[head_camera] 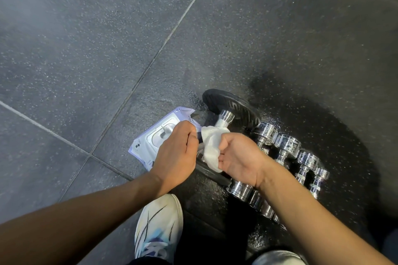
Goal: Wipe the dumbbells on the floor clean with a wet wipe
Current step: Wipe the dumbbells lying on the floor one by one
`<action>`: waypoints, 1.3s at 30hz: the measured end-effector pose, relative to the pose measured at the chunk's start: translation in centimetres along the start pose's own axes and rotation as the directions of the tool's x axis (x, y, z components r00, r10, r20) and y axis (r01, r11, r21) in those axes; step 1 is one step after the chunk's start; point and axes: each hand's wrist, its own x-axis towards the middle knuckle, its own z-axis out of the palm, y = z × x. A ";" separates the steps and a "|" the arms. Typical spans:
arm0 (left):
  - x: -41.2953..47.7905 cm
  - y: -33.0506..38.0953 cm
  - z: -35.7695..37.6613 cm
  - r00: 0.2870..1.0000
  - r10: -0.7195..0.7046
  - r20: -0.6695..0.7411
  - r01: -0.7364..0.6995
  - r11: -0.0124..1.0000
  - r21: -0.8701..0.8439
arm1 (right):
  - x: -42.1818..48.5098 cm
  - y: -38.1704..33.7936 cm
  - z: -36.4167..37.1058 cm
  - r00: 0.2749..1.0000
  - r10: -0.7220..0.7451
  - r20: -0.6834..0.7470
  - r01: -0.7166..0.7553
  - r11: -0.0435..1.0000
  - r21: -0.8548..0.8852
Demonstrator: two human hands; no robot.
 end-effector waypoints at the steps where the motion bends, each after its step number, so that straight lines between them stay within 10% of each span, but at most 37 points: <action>1: 0.0 0.0 0.0 1.000 -0.001 0.002 0.001 1.000 0.001 | -0.2 0.0 -0.4 1.000 0.000 -0.017 0.000 1.000 -0.005; 19: -0.1 -0.1 -0.2 1.000 -0.020 -0.011 0.020 0.999 -0.036 | 2.7 2.3 1.8 0.951 -0.251 -0.182 0.067 0.738 -0.672; 29: -0.1 -0.1 -0.1 1.000 -0.010 -0.006 0.010 1.000 -0.014 | 1.8 2.1 -1.4 0.973 -0.052 0.223 0.071 0.994 -0.078; 35: 0.0 -0.1 -0.3 1.000 0.006 -0.021 -0.008 0.998 -0.066 | 3.5 2.9 1.7 0.940 -0.299 -0.164 0.151 0.795 -0.588; 39: -0.1 0.0 -0.5 1.000 0.010 -0.016 -0.011 0.997 -0.077 | 4.2 2.9 1.5 0.942 -0.257 -0.215 0.084 0.803 -0.590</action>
